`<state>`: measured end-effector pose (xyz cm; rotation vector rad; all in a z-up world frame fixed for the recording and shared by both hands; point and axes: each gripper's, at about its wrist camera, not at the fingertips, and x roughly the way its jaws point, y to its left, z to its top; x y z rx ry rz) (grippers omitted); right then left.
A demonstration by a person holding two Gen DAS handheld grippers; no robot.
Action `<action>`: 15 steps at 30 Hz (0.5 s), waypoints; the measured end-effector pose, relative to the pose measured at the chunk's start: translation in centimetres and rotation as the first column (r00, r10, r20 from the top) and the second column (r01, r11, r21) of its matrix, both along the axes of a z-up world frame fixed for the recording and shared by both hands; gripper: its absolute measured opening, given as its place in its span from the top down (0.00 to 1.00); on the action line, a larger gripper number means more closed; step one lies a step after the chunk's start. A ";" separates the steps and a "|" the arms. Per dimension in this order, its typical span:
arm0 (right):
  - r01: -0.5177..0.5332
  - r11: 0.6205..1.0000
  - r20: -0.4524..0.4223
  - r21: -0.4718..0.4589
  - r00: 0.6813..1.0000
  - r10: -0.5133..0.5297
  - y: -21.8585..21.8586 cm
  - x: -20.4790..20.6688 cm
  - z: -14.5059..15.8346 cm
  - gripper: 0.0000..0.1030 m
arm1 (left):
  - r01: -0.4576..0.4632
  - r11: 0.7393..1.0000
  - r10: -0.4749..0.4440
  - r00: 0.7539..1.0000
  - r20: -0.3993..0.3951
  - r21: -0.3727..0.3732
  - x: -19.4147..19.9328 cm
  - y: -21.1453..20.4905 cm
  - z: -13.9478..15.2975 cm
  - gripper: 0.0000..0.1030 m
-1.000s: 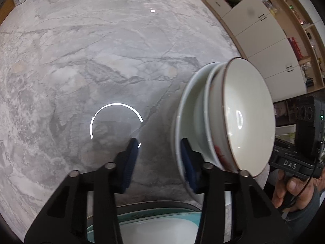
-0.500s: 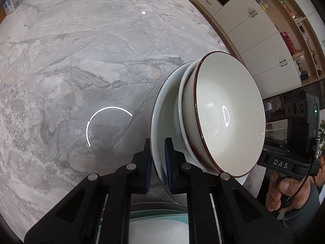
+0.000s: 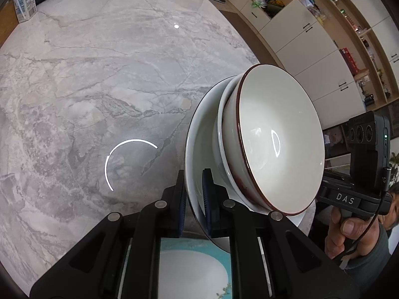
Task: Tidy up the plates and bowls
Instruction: 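Lift the white plate with nested bowls using both tools over the teal floral plate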
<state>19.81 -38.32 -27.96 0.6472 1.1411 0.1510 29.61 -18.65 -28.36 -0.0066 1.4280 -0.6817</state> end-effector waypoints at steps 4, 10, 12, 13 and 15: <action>-0.023 1.000 0.024 -0.007 0.999 0.023 0.8 -0.6 2.0 0.78 | -0.019 1.000 0.019 1.000 0.012 -0.006 -0.8 1.6 2.4 0.90; -0.080 0.996 0.065 -0.026 0.995 0.081 3.7 -1.8 5.5 0.78 | -0.053 0.999 0.053 0.995 0.085 -0.004 -3.3 4.6 6.5 0.90; -0.101 0.994 0.075 -0.030 0.992 0.103 5.0 -2.4 6.3 0.78 | -0.071 0.997 0.071 0.993 0.098 -0.005 -4.4 6.5 7.8 0.90; -0.112 0.993 0.078 -0.030 0.990 0.114 5.6 -2.7 6.5 0.78 | -0.081 0.997 0.081 0.991 0.102 -0.004 -4.9 7.0 8.1 0.90; -0.132 0.991 0.081 -0.028 0.988 0.134 7.0 -3.3 6.6 0.78 | -0.104 0.995 0.103 0.989 0.104 0.003 -6.5 8.8 8.5 0.90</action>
